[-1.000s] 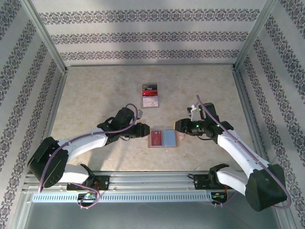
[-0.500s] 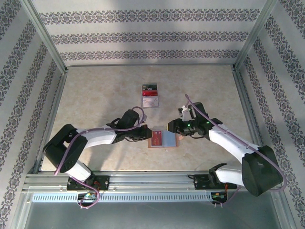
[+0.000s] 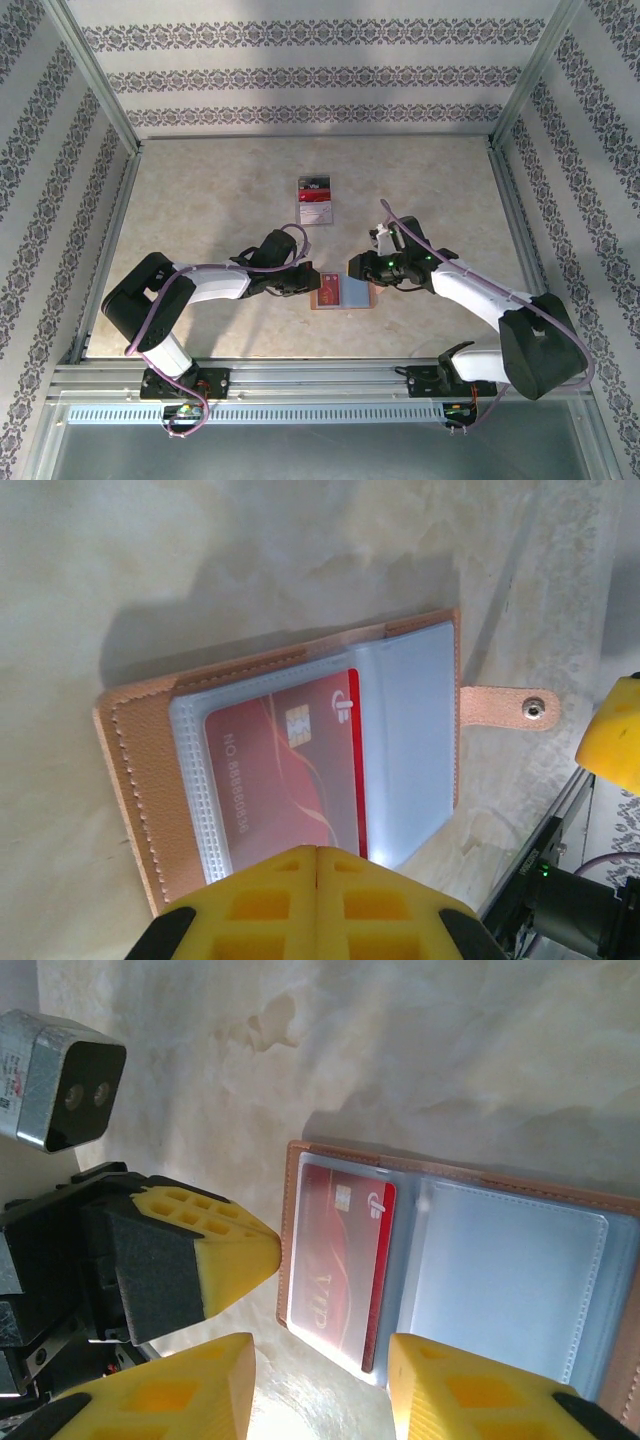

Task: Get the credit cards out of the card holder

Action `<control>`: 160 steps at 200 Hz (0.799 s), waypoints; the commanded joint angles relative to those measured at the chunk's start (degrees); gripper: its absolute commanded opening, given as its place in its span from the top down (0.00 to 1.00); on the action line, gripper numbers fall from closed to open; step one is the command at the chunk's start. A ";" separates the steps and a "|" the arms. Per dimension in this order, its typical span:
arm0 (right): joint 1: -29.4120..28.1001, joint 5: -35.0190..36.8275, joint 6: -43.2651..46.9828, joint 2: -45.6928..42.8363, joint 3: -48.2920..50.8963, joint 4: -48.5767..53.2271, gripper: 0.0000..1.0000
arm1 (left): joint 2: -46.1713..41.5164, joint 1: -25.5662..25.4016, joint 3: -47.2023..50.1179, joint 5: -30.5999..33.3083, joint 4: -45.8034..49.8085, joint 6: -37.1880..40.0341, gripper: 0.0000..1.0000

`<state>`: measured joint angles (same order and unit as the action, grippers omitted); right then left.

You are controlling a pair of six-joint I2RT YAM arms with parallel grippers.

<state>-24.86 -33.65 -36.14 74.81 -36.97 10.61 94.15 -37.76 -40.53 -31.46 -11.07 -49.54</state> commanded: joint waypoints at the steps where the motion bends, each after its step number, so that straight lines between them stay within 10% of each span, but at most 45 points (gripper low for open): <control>1: -0.95 1.01 -0.49 1.51 0.23 -0.72 0.61 | 0.75 0.67 -1.09 1.20 1.14 1.62 0.96; 160: -5.00 1.74 -2.61 8.80 -0.82 -3.88 0.72 | 4.18 0.73 -0.82 1.74 1.17 2.39 0.99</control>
<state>-29.04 -32.21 -37.80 82.37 -36.97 8.32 96.66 -37.76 -40.53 -30.00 -10.44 -48.03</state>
